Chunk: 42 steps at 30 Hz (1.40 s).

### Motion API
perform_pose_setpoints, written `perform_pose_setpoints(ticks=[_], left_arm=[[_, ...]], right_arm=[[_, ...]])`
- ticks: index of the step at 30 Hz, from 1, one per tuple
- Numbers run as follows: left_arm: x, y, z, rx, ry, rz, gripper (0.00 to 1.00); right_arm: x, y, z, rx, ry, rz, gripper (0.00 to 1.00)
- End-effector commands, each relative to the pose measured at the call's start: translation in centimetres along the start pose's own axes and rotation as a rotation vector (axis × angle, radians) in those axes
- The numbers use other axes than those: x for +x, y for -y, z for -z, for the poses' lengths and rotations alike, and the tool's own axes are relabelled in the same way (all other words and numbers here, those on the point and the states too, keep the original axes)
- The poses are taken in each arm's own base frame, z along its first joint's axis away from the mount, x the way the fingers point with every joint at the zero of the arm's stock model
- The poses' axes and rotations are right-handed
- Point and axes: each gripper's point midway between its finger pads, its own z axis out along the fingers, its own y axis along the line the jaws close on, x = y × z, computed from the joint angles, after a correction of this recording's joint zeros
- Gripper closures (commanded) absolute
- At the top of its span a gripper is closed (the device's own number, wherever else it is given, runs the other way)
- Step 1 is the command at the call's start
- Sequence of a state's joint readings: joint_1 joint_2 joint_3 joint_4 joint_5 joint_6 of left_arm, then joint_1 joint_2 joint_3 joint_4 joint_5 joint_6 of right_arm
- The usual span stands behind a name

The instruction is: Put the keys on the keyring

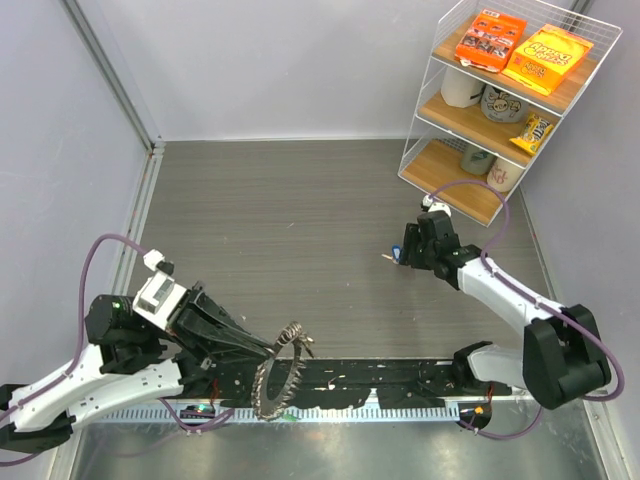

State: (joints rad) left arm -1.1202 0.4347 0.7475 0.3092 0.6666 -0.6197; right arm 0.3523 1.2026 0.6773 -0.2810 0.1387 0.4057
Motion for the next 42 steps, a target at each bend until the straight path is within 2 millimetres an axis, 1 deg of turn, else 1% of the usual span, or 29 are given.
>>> perform_pose_setpoints(ticks=[1, 2, 3, 4, 5, 10, 16, 22, 28, 35, 36, 40, 42], left_arm=[[-2.0, 0.8, 0.1, 0.002, 0.051, -0.079, 1.0], [-1.9, 0.8, 0.1, 0.005, 0.045, -0.077, 1.0], [-1.9, 0.7, 0.1, 0.001, 0.043, -0.078, 1.0], [-1.9, 0.7, 0.1, 0.001, 0.04, -0.081, 1.0], [-1.8, 0.6, 0.0, 0.001, 0.037, -0.079, 1.0], [-1.9, 0.5, -0.3, 0.001, 0.027, -0.082, 1.0], [-1.7, 0.1, -0.6, -0.001, 0.019, -0.076, 1.0], [-1.7, 0.0, -0.7, -0.003, 0.019, -0.076, 1.0], [-1.7, 0.0, -0.6, -0.004, 0.018, -0.078, 1.0], [-1.7, 0.1, -0.6, -0.004, 0.017, -0.081, 1.0], [-1.6, 0.0, -0.6, -0.006, 0.015, -0.079, 1.0], [-1.6, 0.0, -0.6, -0.004, 0.012, -0.077, 1.0], [-1.6, 0.0, -0.7, -0.005, 0.013, -0.077, 1.0]], right_arm=[[-0.6, -1.5, -1.6, -0.076, 0.023, -0.049, 0.51], [-0.7, -1.4, -1.9, -0.077, 0.025, -0.062, 0.52], [-0.2, -1.3, -2.3, -0.077, 0.009, -0.068, 0.53], [-0.4, -1.2, -2.5, -0.077, 0.015, -0.079, 0.54], [0.0, -1.0, -2.8, -0.073, 0.003, -0.084, 0.55], [1.0, -0.1, -3.8, -0.047, -0.018, -0.11, 0.56], [1.9, 0.1, -4.5, -0.038, -0.041, -0.123, 0.58], [2.3, 0.5, -5.1, -0.025, -0.05, -0.14, 0.6], [2.8, 0.6, -5.6, -0.023, -0.059, -0.16, 0.65], [3.0, 0.4, -5.6, -0.035, -0.073, -0.165, 0.73], [2.5, 0.1, -5.8, -0.048, -0.049, -0.166, 0.75], [2.5, 0.0, -5.8, -0.057, -0.051, -0.164, 0.79], [2.4, -0.1, -5.7, -0.062, -0.046, -0.165, 0.83]])
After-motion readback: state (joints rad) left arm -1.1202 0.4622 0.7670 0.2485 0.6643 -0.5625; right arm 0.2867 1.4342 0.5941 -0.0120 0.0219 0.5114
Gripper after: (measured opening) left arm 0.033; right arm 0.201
